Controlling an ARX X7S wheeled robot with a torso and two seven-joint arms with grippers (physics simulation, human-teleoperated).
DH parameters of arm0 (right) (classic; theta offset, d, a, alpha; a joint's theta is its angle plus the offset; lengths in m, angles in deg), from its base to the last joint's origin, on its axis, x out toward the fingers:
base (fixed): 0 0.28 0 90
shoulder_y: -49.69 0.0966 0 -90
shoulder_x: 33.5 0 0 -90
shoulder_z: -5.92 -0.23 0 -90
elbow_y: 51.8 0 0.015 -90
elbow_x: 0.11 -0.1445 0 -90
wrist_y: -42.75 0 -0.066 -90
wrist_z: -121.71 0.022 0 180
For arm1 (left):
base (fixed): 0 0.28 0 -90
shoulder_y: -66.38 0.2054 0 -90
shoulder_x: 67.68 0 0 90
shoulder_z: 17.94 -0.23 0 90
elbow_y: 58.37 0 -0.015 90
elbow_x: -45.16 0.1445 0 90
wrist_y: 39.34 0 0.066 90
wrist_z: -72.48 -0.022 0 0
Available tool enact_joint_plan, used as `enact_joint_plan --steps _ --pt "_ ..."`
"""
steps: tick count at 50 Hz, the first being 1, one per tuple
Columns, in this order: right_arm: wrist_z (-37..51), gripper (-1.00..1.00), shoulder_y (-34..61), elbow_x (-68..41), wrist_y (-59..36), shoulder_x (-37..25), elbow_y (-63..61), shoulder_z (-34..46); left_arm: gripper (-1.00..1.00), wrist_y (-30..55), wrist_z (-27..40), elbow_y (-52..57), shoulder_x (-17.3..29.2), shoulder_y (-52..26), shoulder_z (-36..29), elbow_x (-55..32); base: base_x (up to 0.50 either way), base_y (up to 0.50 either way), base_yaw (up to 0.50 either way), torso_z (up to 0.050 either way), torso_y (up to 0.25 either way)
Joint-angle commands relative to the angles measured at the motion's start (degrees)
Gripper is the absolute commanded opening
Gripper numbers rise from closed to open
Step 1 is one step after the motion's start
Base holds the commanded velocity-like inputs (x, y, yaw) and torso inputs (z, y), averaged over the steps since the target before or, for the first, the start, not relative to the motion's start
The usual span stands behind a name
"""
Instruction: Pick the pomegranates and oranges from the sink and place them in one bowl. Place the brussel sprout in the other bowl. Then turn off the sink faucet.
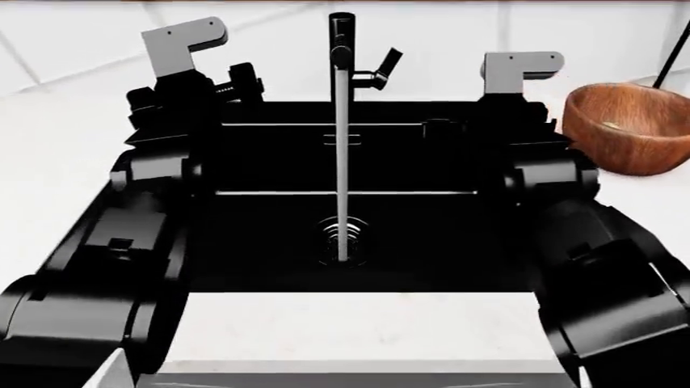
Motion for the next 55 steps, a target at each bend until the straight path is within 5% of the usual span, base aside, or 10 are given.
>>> enact_joint_plan --steps 1,47,55 --pt "-0.6 1.0 -0.3 8.6 -0.3 0.9 0.4 -6.4 1.0 0.4 -2.3 -0.3 -0.3 0.0 10.6 10.2 0.5 0.0 0.0 0.0 0.0" --pt "-3.9 1.0 -3.8 23.8 -1.6 2.1 0.5 -20.9 1.0 -3.6 -8.4 -0.2 -0.9 0.6 15.8 15.4 0.5 0.0 0.0 0.0 0.0" --pt "-5.4 1.0 -4.0 26.4 -0.4 2.7 0.5 -24.1 1.0 -3.2 -9.2 -0.2 -0.9 1.2 15.4 16.2 0.0 0.0 0.0 0.0 0.0"
